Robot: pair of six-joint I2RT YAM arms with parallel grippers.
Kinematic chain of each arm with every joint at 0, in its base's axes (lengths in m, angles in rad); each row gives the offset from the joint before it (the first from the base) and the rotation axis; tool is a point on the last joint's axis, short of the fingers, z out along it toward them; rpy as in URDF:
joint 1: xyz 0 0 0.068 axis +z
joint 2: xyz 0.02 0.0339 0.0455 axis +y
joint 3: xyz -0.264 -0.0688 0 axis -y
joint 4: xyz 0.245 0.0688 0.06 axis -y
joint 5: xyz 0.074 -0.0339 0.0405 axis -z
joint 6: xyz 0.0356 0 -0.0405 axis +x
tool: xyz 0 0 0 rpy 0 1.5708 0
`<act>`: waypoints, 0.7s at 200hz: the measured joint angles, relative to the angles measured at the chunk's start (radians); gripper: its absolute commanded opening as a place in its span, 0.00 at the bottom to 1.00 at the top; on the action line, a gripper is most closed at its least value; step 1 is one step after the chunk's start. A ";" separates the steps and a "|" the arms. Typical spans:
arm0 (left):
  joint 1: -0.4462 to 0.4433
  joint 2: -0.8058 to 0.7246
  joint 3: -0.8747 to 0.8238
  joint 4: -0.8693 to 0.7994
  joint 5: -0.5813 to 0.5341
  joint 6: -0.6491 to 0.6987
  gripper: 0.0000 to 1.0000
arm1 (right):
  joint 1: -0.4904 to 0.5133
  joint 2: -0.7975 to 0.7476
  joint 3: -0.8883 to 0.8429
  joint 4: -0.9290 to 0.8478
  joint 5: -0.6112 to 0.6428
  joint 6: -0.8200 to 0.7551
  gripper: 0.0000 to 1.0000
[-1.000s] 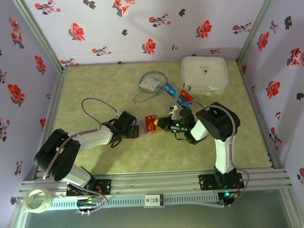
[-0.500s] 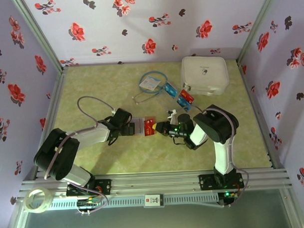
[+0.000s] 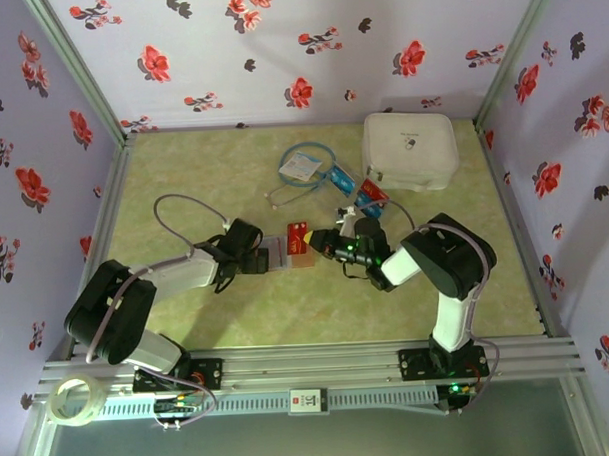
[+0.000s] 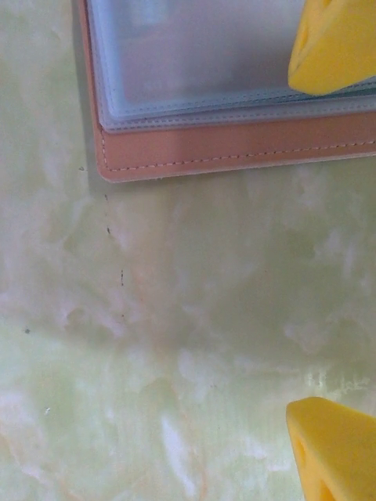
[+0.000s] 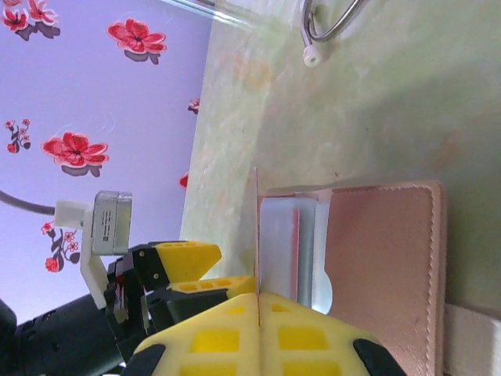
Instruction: Put the credit cards into the card holder
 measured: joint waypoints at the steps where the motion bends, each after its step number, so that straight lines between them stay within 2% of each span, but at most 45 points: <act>1: 0.000 0.000 0.000 0.000 0.000 0.000 1.00 | 0.000 0.000 0.000 0.000 0.001 0.000 0.00; 140: 0.002 0.000 -0.020 0.042 0.011 -0.003 1.00 | 0.024 0.112 0.066 0.016 0.050 0.009 0.00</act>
